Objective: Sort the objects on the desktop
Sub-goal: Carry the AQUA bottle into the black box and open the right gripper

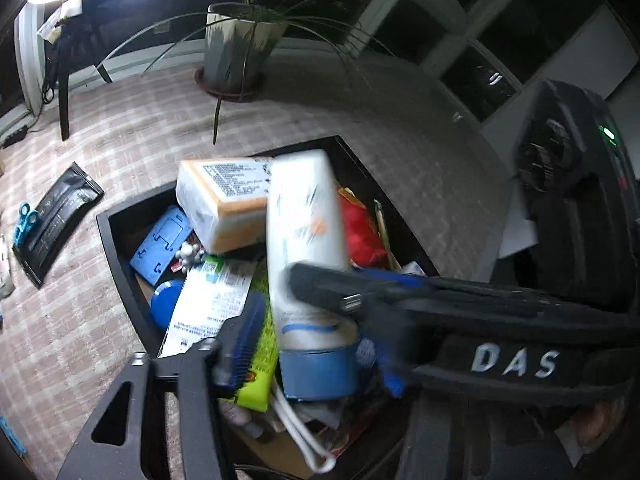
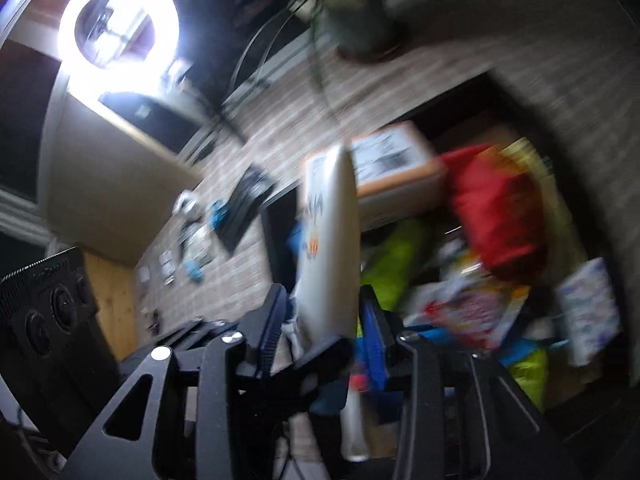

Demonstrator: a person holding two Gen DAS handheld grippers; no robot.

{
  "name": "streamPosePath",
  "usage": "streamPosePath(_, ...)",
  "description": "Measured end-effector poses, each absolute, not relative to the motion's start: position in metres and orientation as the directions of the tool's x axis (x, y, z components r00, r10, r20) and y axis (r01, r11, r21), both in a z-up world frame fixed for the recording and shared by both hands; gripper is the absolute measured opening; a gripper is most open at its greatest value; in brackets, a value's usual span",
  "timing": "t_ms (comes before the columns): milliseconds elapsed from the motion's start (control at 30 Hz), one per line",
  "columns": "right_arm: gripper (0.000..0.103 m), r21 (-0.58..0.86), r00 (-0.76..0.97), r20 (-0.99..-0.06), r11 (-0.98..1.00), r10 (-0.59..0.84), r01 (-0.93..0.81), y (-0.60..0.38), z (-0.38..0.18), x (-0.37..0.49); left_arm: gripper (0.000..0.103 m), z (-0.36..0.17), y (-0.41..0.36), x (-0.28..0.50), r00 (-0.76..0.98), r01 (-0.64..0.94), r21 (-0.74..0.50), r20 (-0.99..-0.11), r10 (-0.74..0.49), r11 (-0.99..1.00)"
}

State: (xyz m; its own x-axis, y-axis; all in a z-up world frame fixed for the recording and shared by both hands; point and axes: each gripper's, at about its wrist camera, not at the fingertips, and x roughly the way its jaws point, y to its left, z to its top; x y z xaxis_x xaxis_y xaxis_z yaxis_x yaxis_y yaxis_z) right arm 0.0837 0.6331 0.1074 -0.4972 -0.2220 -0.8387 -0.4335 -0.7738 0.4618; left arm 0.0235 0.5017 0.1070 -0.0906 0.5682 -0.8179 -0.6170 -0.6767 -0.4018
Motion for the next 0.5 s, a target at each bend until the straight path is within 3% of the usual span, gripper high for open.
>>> streamPosePath(67,0.057,0.416,-0.507,-0.847,-0.790,-0.158,-0.450,0.640,0.114,0.089,0.064,0.110,0.500,0.023,-0.106,-0.606,-0.400,-0.816,0.568,-0.688)
streamPosePath(500,0.057,0.337,-0.492,-0.863,-0.853,-0.111,-0.399,0.613,0.117,0.095,0.064,0.110,0.445,0.016,-0.221,-0.547,-0.268,-0.868,0.445,-0.793)
